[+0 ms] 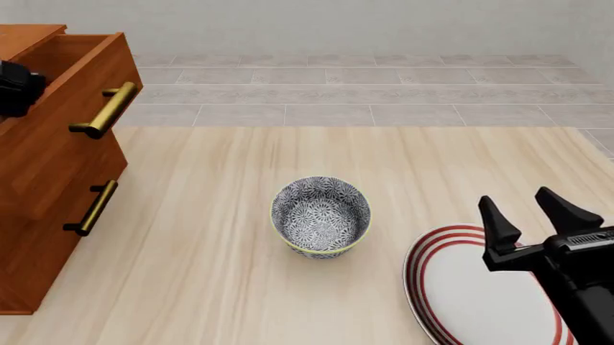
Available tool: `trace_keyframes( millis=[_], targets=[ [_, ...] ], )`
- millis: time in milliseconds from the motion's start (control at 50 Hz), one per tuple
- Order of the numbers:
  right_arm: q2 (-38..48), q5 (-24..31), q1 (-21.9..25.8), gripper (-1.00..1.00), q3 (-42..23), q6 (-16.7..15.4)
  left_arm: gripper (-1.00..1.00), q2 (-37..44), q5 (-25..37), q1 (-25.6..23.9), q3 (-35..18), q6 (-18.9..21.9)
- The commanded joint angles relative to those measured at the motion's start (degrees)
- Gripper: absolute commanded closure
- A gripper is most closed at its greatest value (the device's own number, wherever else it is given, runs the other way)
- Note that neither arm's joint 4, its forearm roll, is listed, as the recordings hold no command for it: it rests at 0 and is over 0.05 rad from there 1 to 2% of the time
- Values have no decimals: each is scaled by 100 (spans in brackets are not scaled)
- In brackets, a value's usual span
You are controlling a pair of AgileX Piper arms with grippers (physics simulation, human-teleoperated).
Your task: Put the ketchup in the top drawer of the cabinet.
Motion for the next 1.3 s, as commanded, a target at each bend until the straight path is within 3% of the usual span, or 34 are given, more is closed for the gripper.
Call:
trace_keyframes(
  millis=[20,420,720,1080,1220,1260,1300],
  targets=[
    [90,-86,6,-100,0,1,-100,-43,28,-33,40,87],
    [99,-92,1,-100,0,2,-100,-479,286,-276,-1,44],
    [-99,106,6,-100,0,-2,-100,-830,650,-630,-430,-92],
    [-198,208,12,-100,0,-4,-100,-1558,700,-1772,-51,-81],
    [-629,620,-5,-100,0,-4,-100,-1756,610,-2215,260,-74],
    [-489,540,2,-100,0,-268,-100,-1776,596,-2335,306,-98],
    [-720,740,22,-100,0,-138,-100,-1803,513,-2479,429,-81]
  ],
)
